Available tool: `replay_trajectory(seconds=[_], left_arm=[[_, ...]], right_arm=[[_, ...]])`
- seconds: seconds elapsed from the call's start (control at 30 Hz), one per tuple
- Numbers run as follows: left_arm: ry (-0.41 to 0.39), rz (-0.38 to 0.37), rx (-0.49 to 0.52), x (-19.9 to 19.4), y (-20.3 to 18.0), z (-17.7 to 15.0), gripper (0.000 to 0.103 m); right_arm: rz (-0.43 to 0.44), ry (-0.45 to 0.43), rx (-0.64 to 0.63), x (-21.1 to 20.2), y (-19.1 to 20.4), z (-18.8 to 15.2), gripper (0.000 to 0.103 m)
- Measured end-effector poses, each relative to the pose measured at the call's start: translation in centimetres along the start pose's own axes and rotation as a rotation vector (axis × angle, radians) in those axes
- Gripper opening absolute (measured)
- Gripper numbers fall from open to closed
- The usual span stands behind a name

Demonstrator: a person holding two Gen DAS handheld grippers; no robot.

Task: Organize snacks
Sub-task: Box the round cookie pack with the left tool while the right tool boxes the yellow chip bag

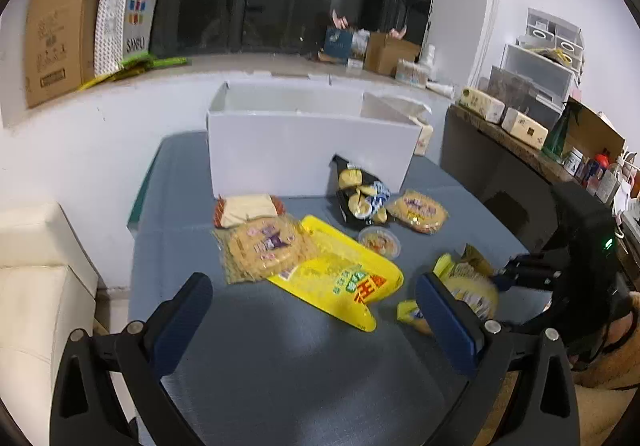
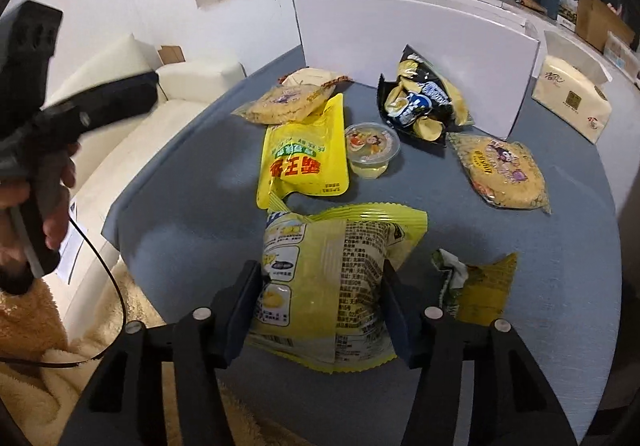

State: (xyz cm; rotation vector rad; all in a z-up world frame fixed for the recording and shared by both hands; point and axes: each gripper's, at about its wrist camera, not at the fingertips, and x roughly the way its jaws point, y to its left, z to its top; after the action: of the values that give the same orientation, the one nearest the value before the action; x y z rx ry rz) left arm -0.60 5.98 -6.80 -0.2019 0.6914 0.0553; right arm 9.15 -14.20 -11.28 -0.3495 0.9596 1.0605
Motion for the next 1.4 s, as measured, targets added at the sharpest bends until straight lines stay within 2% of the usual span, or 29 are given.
replay_trajectory(seconds=[0.1, 0.3, 0.4, 0.5, 0.57, 0.63, 0.67, 0.7, 0.8, 0.93, 1.07, 1.23, 1.4], left_arm=[[0.049, 0.018, -0.020, 1.9, 0.3, 0.2, 0.103], [0.158, 0.094, -0.093, 7.6, 1.7, 2.3, 0.103], [0.208, 0.134, -0.117, 10.8, 2.2, 3.4, 0.103], [0.259, 0.216, -0.132, 13.5, 2.6, 3.8, 0.103], [0.283, 0.231, -0.146, 14.7, 2.9, 3.8, 0.103], [0.303, 0.228, -0.147, 15.5, 2.9, 3.5, 0.097], [0.304, 0.208, -0.136, 15.7, 2.8, 3.3, 0.084], [0.294, 0.206, -0.133, 15.6, 2.8, 3.2, 0.076], [0.258, 0.152, -0.169, 14.2, 3.4, 2.8, 0.075], [0.187, 0.124, -0.159, 11.2, 3.6, 2.0, 0.075], [0.081, 0.051, -0.180, 6.5, 3.5, 2.3, 0.075], [-0.043, 0.025, -0.127, 3.2, 2.8, 6.2, 0.075], [-0.130, 0.005, -0.053, 3.5, 2.2, 12.8, 0.075]], right_arm=[[0.036, -0.058, 0.051, -1.9, -1.1, 0.4, 0.061], [0.017, -0.156, 0.121, -4.8, -2.4, 0.9, 0.061], [0.002, -0.180, 0.122, -5.8, -2.5, 0.7, 0.061], [-0.001, -0.190, 0.133, -6.2, -2.7, 0.3, 0.061], [0.000, -0.191, 0.150, -6.3, -3.1, 0.0, 0.061], [0.002, -0.187, 0.160, -6.3, -3.4, -0.4, 0.061], [0.004, -0.187, 0.166, -6.2, -3.6, -0.5, 0.061], [0.004, -0.187, 0.169, -6.2, -3.7, -0.7, 0.061], [0.005, -0.192, 0.179, -6.3, -4.0, -0.8, 0.061], [0.003, -0.208, 0.189, -6.5, -4.3, -0.8, 0.061], [0.009, -0.240, 0.195, -7.0, -4.5, -0.2, 0.061], [0.002, -0.291, 0.179, -7.5, -5.4, 3.3, 0.061], [-0.012, -0.376, 0.200, -8.0, -7.9, 10.2, 0.061]])
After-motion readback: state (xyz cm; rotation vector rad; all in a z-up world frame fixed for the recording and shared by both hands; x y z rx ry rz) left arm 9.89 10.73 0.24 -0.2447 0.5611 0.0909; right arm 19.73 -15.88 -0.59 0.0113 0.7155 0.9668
